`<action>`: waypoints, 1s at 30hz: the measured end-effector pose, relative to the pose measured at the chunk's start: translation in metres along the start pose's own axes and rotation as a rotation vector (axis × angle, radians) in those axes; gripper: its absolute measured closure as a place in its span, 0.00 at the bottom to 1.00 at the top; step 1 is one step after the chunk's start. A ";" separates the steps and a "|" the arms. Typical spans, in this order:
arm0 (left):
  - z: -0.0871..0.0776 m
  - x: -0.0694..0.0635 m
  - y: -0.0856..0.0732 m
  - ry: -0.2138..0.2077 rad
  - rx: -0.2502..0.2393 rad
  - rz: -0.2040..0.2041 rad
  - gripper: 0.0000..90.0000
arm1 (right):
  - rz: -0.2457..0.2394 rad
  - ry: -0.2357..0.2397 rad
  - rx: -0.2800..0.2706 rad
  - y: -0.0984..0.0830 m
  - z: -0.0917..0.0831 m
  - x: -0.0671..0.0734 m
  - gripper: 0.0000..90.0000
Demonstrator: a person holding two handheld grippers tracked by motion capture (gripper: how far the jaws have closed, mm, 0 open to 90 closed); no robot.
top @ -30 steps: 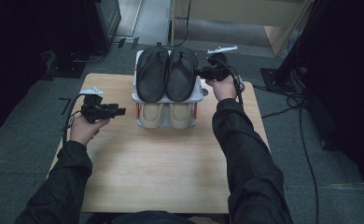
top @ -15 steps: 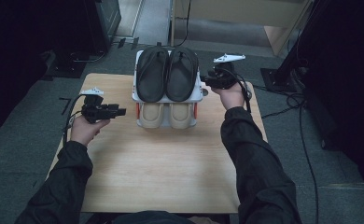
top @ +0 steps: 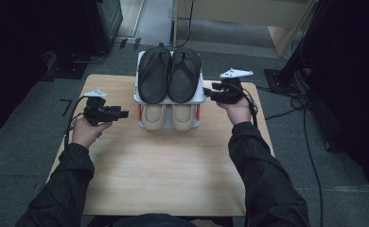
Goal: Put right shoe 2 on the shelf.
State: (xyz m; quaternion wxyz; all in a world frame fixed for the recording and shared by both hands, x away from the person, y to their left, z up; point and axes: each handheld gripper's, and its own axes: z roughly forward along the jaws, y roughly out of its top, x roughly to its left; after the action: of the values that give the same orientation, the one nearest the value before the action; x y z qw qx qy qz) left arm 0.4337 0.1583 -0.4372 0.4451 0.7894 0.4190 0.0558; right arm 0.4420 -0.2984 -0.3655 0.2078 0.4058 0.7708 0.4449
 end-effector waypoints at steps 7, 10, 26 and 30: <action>0.001 -0.002 -0.001 0.003 0.000 0.009 0.51 | 0.023 0.038 -0.038 -0.014 -0.012 0.006 0.57; 0.001 -0.004 -0.001 0.002 0.001 0.013 0.51 | 0.003 0.027 -0.032 -0.019 -0.016 0.009 0.57; 0.002 -0.013 -0.004 -0.009 0.012 0.028 0.51 | 0.034 0.030 0.006 -0.062 -0.031 0.008 0.56; 0.001 -0.017 -0.006 -0.011 0.013 0.043 0.50 | 0.049 0.037 0.016 -0.076 -0.032 0.010 0.56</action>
State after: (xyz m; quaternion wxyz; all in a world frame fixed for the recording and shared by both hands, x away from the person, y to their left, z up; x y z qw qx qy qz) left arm 0.4195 0.1472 -0.4377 0.4408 0.8016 0.3997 0.0583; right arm 0.3809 -0.3275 -0.4137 0.1793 0.4178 0.7679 0.4513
